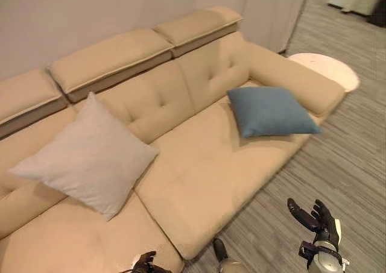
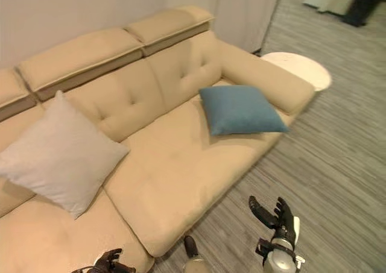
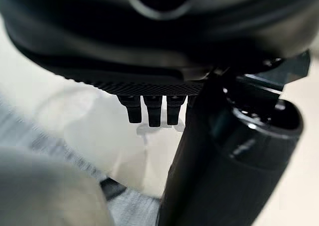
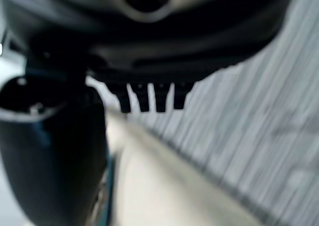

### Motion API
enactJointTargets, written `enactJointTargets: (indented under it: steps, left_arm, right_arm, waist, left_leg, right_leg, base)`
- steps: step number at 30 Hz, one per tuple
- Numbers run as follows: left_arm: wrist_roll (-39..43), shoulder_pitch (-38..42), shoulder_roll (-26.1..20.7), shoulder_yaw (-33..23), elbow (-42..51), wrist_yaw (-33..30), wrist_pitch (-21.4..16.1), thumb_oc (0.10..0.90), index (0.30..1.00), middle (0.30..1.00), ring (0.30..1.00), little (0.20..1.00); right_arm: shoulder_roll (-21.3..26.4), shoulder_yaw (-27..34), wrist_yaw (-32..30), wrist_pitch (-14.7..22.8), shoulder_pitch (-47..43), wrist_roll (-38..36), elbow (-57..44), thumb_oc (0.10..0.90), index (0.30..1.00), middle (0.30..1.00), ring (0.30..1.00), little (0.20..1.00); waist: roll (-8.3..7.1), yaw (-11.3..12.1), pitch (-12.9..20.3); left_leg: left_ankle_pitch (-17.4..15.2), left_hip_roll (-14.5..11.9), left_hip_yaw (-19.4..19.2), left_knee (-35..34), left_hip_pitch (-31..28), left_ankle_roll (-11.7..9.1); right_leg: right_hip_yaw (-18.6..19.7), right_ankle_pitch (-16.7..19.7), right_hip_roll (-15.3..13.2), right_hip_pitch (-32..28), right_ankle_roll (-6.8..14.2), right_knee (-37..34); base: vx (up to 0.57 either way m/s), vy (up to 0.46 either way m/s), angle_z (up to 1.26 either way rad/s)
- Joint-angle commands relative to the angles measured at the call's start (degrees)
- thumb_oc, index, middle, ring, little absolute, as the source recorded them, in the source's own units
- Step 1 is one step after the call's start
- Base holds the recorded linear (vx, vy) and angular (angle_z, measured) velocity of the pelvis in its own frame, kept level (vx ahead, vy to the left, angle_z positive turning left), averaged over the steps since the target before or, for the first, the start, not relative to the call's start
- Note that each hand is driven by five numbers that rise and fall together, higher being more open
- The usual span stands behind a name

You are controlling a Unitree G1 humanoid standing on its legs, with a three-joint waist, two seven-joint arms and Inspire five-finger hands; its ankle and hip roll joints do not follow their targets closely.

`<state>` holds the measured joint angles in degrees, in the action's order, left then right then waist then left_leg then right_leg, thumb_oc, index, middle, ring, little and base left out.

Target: Pick up all the scattered cushions and arrange them neatly on the sofa.

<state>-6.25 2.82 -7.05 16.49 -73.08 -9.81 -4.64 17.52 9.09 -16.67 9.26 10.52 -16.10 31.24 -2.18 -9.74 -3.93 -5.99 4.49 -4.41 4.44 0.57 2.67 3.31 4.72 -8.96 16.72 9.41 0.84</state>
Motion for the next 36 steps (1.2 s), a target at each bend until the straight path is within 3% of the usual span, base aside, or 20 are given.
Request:
enactJointTargets:
  steps: [1,5,8,12,13,14,15,16,19,22,25,28,31,32,33,36]
  left_arm:
    - [-6.49,-0.24,0.10,0.19,-1.14,-0.87,0.96,0.800,0.900,0.900,0.900,0.900]
    - [-14.34,-0.90,-1.31,3.97,-1.56,1.21,1.41,0.800,0.900,0.900,0.900,0.900]
    - [-20.07,-2.24,-2.72,6.80,-1.07,2.23,1.36,0.800,0.900,0.900,0.900,0.900]
    - [-18.82,-3.11,-3.93,5.24,0.29,1.30,1.31,0.800,0.900,0.900,0.900,0.900]
    - [-18.91,-2.98,-4.26,5.51,1.04,1.54,1.36,0.800,0.900,0.900,0.900,0.900]
    - [-19.15,-3.19,-4.93,5.37,1.87,1.03,1.42,0.800,0.900,0.900,0.900,0.900]
    - [-19.20,-2.91,-5.37,5.16,3.17,0.29,1.15,0.800,0.900,0.900,0.900,0.900]
    - [-18.68,-2.65,-5.53,4.94,3.79,0.23,1.22,0.800,0.900,0.900,0.900,0.900]
    - [-15.16,-1.87,-4.83,5.94,8.07,-0.17,1.04,0.800,0.900,0.900,0.900,0.900]
    - [-11.82,-0.97,-3.33,7.87,12.66,-0.08,-0.13,0.800,0.900,0.900,0.900,0.900]
    - [-11.16,0.55,-2.74,11.02,17.64,0.22,-0.37,0.800,0.900,0.900,0.900,0.900]
    - [-11.25,2.69,-3.41,13.13,19.89,-0.08,-0.53,0.800,0.900,0.900,0.900,0.900]
    - [-11.97,3.78,-3.20,13.72,19.77,0.10,-0.51,0.800,0.900,0.900,0.900,0.900]
    - [-13.65,4.24,-3.15,13.74,18.70,0.09,-0.31,0.800,0.900,0.900,0.900,0.900]
    - [-13.67,4.22,-3.16,13.75,18.69,0.08,-0.32,0.800,0.900,0.900,0.900,0.900]
    - [-16.03,4.43,-3.02,12.98,15.92,-0.67,0.82,0.800,0.900,0.900,0.900,0.900]
  right_arm:
    - [2.47,1.18,-1.75,3.01,-3.39,2.43,-4.84,0.800,0.900,0.900,0.900,0.900]
    - [2.61,0.83,-1.52,2.18,-3.58,4.09,-4.52,0.800,0.900,0.900,0.900,0.900]
    - [3.35,-0.63,-1.88,1.30,-4.08,7.72,-5.34,0.800,0.900,0.900,0.900,0.900]
    - [4.93,-3.82,-1.41,-0.12,-5.64,11.81,-4.80,0.800,0.900,0.900,0.900,0.900]
    - [6.07,-4.92,-1.47,-0.97,-5.88,14.63,-4.65,0.800,0.900,0.900,0.900,0.900]
    - [6.77,-5.37,-1.43,-1.49,-5.59,17.19,-4.86,0.800,0.900,0.900,0.900,0.900]
    - [7.31,-5.85,-1.52,-1.73,-4.84,19.02,-5.54,0.800,0.900,0.900,0.900,0.900]
    - [7.63,-6.23,-1.53,-1.52,-4.48,18.93,-5.41,0.800,0.900,0.900,0.900,0.900]
    - [7.90,-6.88,-1.48,-1.63,-3.87,18.08,-5.24,0.800,0.900,0.900,0.900,0.900]
    - [8.73,-8.46,-1.29,-1.76,-3.20,20.77,-7.24,0.800,0.900,0.900,0.900,0.900]
    - [7.92,-10.86,-0.13,-1.92,-2.79,20.67,-8.02,0.800,0.900,0.900,0.900,0.900]
    - [6.29,-12.87,0.57,-1.54,-2.10,18.84,-7.28,0.800,0.900,0.900,0.900,0.900]
    - [5.61,-15.00,0.99,-1.71,-2.10,19.04,-7.12,0.800,0.900,0.900,0.900,0.900]
    - [4.70,-16.04,1.18,-1.76,-2.29,18.58,-7.59,0.800,0.900,0.900,0.900,0.900]
    - [4.68,-16.03,1.20,-1.81,-2.24,18.59,-7.65,0.800,0.900,0.900,0.900,0.900]
    - [3.58,-16.23,0.51,-2.16,-1.44,18.87,-10.56,0.800,0.900,0.900,0.900,0.900]
  waist:
    - [4.47,2.35,-5.02]
    - [6.23,3.51,-4.99]
    - [7.21,6.16,-3.51]
    - [6.17,10.26,-1.93]
    - [5.59,11.68,-1.43]
    - [5.08,12.28,-1.44]
    - [5.04,12.51,-1.46]
    - [5.11,12.31,-1.73]
    - [6.02,10.39,-2.90]
    - [6.15,9.70,-5.26]
    - [4.90,11.66,-6.50]
    - [4.20,13.00,-6.59]
    - [5.29,14.06,-6.41]
    - [6.27,14.71,-6.66]
    - [6.16,14.92,-6.66]
    - [6.98,15.38,-6.97]
  left_leg:
    - [-1.33,-2.40,1.89,-4.85,-3.29,0.02]
    - [0.71,-4.47,-2.17,-5.07,-1.37,0.30]
    - [1.89,-6.40,-7.17,-4.84,0.29,-0.27]
    - [2.98,-8.82,-13.50,-2.85,2.82,-1.55]
    - [2.45,-9.55,-13.90,-2.34,3.37,-2.34]
    - [2.70,-10.40,-14.15,-2.42,3.10,-2.72]
    - [3.28,-11.44,-14.55,-1.89,3.47,-3.38]
    - [4.08,-13.08,-14.37,-1.24,3.73,-4.31]
    - [6.94,-18.34,-14.07,-0.28,3.02,-6.24]
    - [9.74,-19.80,-9.81,5.29,5.42,-5.41]
    - [4.79,-9.75,3.87,10.46,9.00,-3.45]
    - [3.14,-4.99,7.06,10.15,12.67,-2.45]
    - [7.57,-1.17,7.93,4.89,15.64,-2.43]
    - [11.61,1.22,5.19,1.87,18.74,-2.73]
    - [11.68,1.21,4.96,1.65,18.57,-2.70]
    - [13.48,-0.08,-9.92,-2.65,20.71,-3.19]
  right_leg:
    - [-10.25,0.54,4.60,-1.07,-0.49,4.98]
    - [-9.52,-3.91,1.12,-5.65,-2.22,10.90]
    - [-14.93,-4.13,-5.20,-10.73,-1.89,12.30]
    - [-23.20,-0.47,-11.43,-16.92,0.12,10.52]
    - [-23.75,-0.60,-11.45,-19.14,1.48,9.99]
    - [-23.31,-1.90,-10.49,-19.16,1.37,9.26]
    - [-22.67,-5.22,-9.13,-18.94,1.39,8.50]
    - [-21.50,-8.36,-7.11,-18.75,0.62,7.40]
    - [-18.44,-12.29,-2.00,-18.22,-2.26,6.52]
    - [-16.69,-11.75,0.95,-17.40,-4.82,5.25]
    - [-10.67,-10.07,3.15,-16.31,-5.52,3.55]
    - [-7.15,-9.96,5.40,-17.24,-6.04,2.46]
    - [-5.90,-10.92,8.18,-18.70,-6.75,2.06]
    - [-4.81,-11.47,10.84,-20.62,-7.20,1.65]
    - [-4.58,-11.47,10.75,-20.65,-7.18,1.62]
    - [-3.38,-13.41,14.05,-24.03,-7.78,0.87]
  base:
    - [-0.30,-0.080,-0.99]
    - [-0.25,-0.086,-0.69]
    - [-0.18,-0.177,-0.82]
    - [-0.18,-0.352,-1.18]
    - [-0.10,-0.451,-0.71]
    - [-0.06,-0.485,-0.71]
    - [-0.08,-0.543,-0.61]
    - [-0.08,-0.555,-0.59]
    - [-0.05,-0.604,-0.84]
    - [-0.10,-0.433,-0.61]
    - [0.00,-0.336,-1.11]
    - [0.16,-0.254,-1.20]
    - [0.28,-0.131,-0.68]
    - [0.27,-0.100,-0.47]
    - [0.29,-0.107,-0.65]
    - [0.26,-0.055,-0.87]
